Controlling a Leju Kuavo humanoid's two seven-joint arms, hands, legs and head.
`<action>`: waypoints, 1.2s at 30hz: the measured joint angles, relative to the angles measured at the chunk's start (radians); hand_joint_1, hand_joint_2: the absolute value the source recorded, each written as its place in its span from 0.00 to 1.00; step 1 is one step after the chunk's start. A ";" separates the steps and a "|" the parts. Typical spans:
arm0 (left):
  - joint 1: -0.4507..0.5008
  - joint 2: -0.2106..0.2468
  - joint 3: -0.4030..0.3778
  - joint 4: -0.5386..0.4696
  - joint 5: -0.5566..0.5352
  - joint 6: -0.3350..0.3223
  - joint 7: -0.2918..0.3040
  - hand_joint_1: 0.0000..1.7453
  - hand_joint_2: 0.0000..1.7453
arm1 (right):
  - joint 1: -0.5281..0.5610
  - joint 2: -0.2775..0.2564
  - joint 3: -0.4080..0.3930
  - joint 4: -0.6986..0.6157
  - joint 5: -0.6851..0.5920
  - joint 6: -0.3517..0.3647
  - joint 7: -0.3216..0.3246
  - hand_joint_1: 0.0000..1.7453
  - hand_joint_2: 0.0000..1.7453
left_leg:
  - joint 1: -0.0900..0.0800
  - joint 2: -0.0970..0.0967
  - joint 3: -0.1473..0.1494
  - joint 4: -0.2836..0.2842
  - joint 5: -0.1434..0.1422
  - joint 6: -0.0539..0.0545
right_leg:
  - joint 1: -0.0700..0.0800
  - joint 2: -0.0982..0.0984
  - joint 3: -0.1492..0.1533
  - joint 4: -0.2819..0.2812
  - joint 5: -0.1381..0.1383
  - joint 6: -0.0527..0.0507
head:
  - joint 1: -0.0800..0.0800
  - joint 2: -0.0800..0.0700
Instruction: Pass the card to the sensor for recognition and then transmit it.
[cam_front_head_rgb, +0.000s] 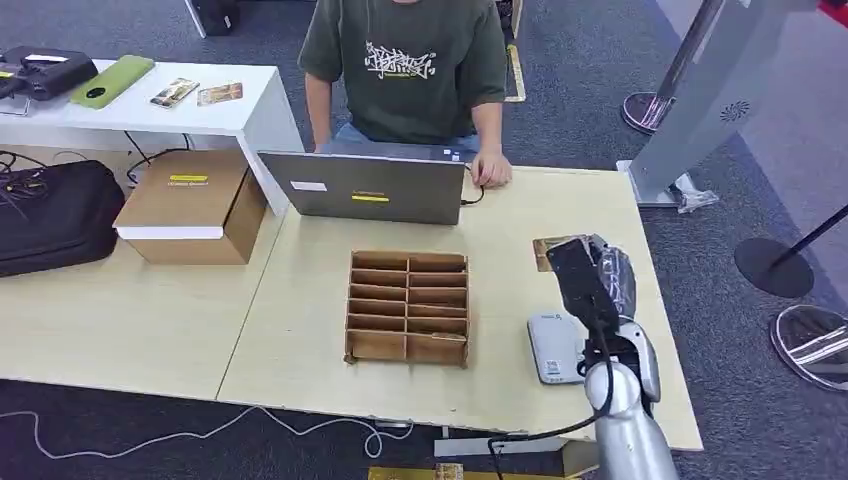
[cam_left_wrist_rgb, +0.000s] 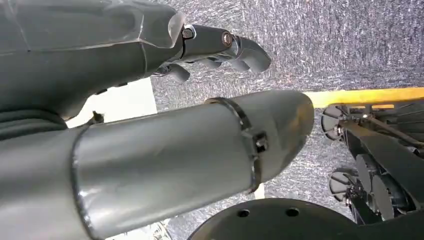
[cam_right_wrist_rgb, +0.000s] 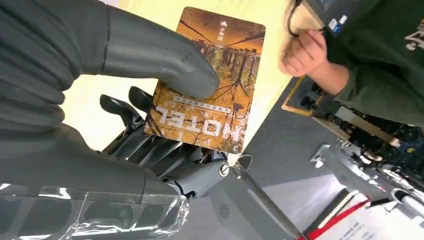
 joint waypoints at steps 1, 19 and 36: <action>0.000 -0.001 0.000 0.000 0.001 0.002 0.000 0.00 0.00 | 0.029 0.000 -0.004 -0.028 0.001 0.007 0.008 1.00 1.00 | 0.000 -0.001 0.000 0.000 0.000 0.000 | 0.000 0.000 0.000 0.000 0.000 0.000 | 0.000 0.000; -0.003 -0.016 -0.004 0.000 0.002 0.013 0.000 0.00 0.00 | 0.227 0.000 -0.128 -0.157 -0.057 0.053 0.015 1.00 1.00 | 0.000 0.000 0.000 0.000 -0.002 0.000 | 0.000 0.000 0.001 0.000 -0.001 0.000 | 0.000 0.000; -0.013 -0.015 -0.009 0.000 -0.040 0.019 0.010 0.00 0.00 | 0.166 0.000 -0.232 0.043 -0.074 0.073 -0.032 1.00 1.00 | 0.000 0.001 0.000 0.000 -0.002 0.000 | 0.000 0.001 0.001 0.000 -0.001 0.000 | 0.000 0.000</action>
